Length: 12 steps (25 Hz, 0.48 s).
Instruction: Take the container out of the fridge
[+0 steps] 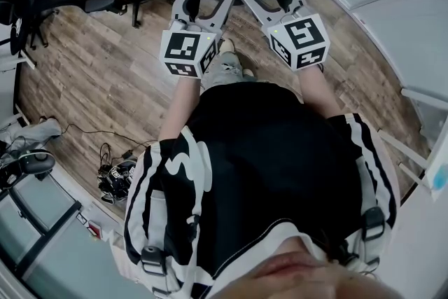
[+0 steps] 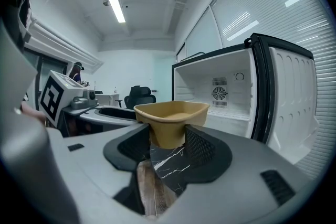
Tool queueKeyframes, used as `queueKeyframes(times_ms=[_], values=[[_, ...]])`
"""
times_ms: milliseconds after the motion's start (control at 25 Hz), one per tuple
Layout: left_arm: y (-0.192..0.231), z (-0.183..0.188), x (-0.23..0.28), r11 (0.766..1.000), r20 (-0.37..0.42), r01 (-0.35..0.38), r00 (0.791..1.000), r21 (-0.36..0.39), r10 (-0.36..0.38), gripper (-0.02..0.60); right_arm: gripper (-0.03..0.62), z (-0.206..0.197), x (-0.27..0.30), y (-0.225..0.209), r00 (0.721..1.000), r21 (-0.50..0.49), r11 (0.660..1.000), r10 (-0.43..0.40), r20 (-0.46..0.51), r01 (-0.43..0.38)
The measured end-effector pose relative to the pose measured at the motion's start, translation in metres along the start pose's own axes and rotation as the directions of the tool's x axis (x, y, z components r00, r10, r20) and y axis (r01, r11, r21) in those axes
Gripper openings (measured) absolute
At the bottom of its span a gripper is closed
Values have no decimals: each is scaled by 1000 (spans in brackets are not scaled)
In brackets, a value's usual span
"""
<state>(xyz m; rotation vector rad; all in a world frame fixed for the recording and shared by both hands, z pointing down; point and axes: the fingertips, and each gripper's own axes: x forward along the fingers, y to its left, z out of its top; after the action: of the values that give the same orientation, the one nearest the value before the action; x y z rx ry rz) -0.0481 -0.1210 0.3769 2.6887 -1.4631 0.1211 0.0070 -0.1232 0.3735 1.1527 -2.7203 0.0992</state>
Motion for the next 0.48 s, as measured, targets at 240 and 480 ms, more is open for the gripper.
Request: queueKeyframes(times_ms=[240, 480], values=[[-1, 0, -1, 1000, 2, -6, 1000, -2, 6, 236, 216, 0, -1, 1, 1000, -1, 1000, 4, 0, -4], [-2, -2, -1, 1000, 1, -12, 1000, -2, 12, 236, 216, -2, -1, 0, 1000, 5, 1000, 8, 1, -8]])
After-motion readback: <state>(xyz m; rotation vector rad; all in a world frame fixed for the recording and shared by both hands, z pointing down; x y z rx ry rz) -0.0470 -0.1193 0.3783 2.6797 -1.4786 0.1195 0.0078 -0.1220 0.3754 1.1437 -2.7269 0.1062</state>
